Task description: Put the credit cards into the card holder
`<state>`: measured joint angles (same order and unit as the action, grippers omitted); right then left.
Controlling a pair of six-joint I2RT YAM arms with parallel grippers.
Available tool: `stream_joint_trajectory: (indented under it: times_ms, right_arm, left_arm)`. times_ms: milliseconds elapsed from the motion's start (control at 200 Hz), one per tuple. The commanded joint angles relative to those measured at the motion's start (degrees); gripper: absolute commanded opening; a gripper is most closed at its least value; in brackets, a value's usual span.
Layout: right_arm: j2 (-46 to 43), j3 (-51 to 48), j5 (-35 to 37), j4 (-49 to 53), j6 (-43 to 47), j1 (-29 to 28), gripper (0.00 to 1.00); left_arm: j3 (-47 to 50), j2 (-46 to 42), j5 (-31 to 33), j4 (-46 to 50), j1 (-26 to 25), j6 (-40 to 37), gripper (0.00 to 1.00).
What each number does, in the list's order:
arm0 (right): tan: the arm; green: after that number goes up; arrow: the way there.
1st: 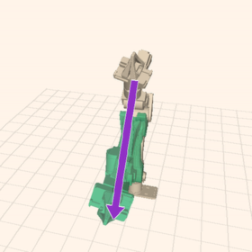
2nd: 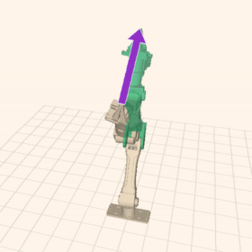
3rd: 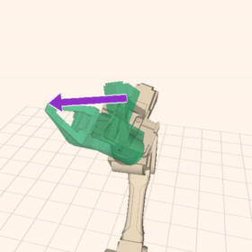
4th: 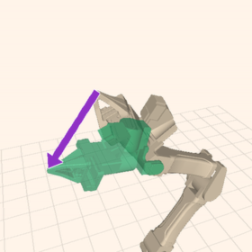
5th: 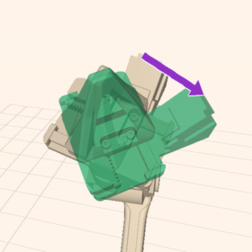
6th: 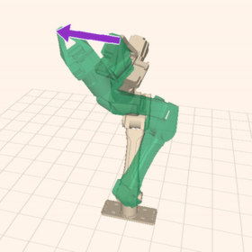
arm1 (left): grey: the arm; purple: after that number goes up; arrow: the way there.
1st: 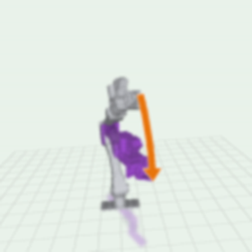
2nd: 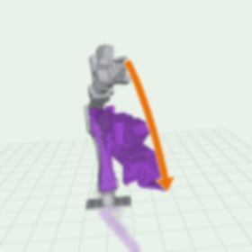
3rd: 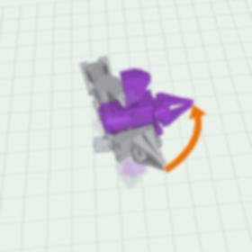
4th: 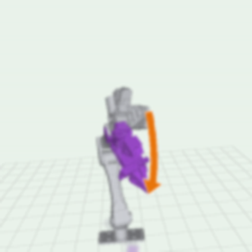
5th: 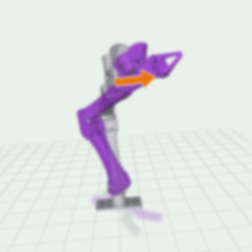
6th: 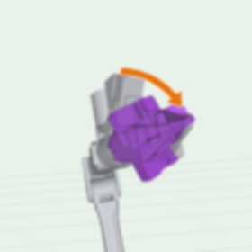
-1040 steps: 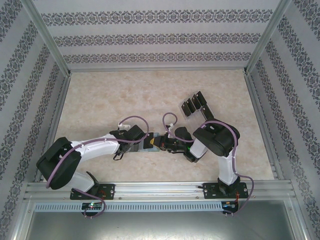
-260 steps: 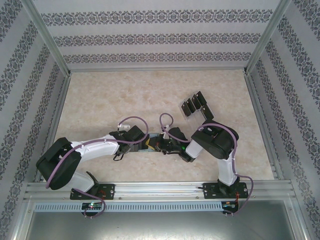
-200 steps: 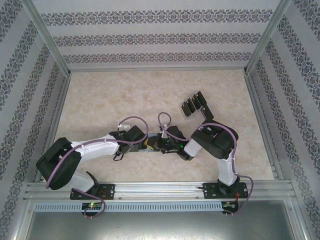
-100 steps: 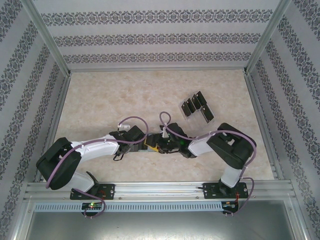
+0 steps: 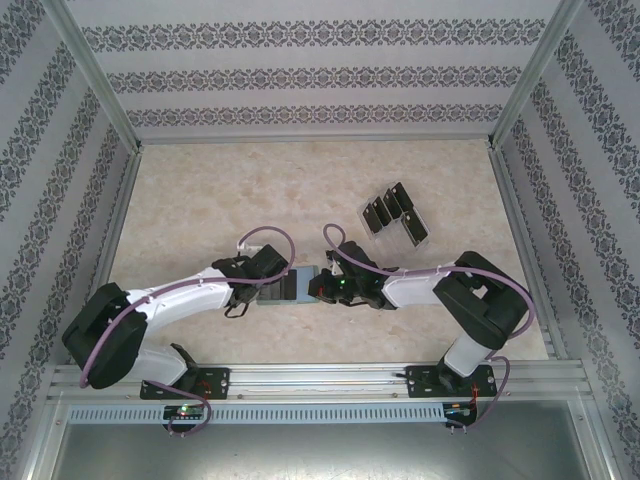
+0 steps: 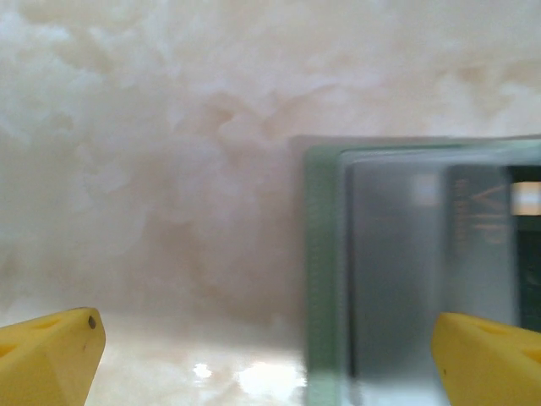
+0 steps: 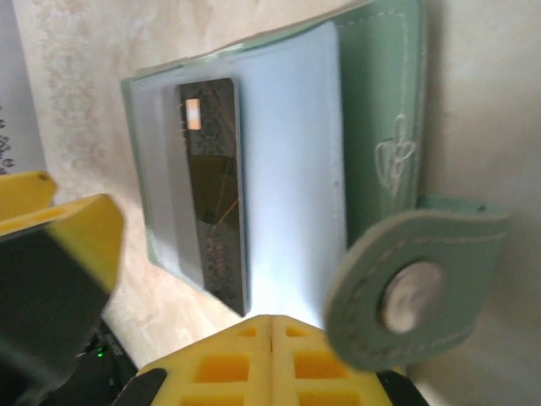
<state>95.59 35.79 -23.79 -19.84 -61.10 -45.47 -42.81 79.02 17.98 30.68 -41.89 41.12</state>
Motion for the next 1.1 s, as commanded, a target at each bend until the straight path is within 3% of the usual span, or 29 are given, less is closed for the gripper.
stream_joint_trajectory:
  times_ms: [0, 720, 1099]
  right_arm:
    - [1.7, 0.8, 1.8, 1.5, 2.1, 0.4, 0.0]
    - [2.5, -1.2, 4.3, 0.8, 0.9, 0.5, 0.0]
    - [3.3, -1.0, 5.2, 2.3, 0.5, 0.5, 0.0]
  left_arm:
    - [-3.8, 0.3, -2.7, 0.2, -0.4, -3.8, 1.0]
    - [-8.2, 14.8, -7.4, -7.9, -2.3, -5.0, 1.0]
    - [-4.4, 11.5, -3.0, -3.8, -1.7, -2.6, 1.0]
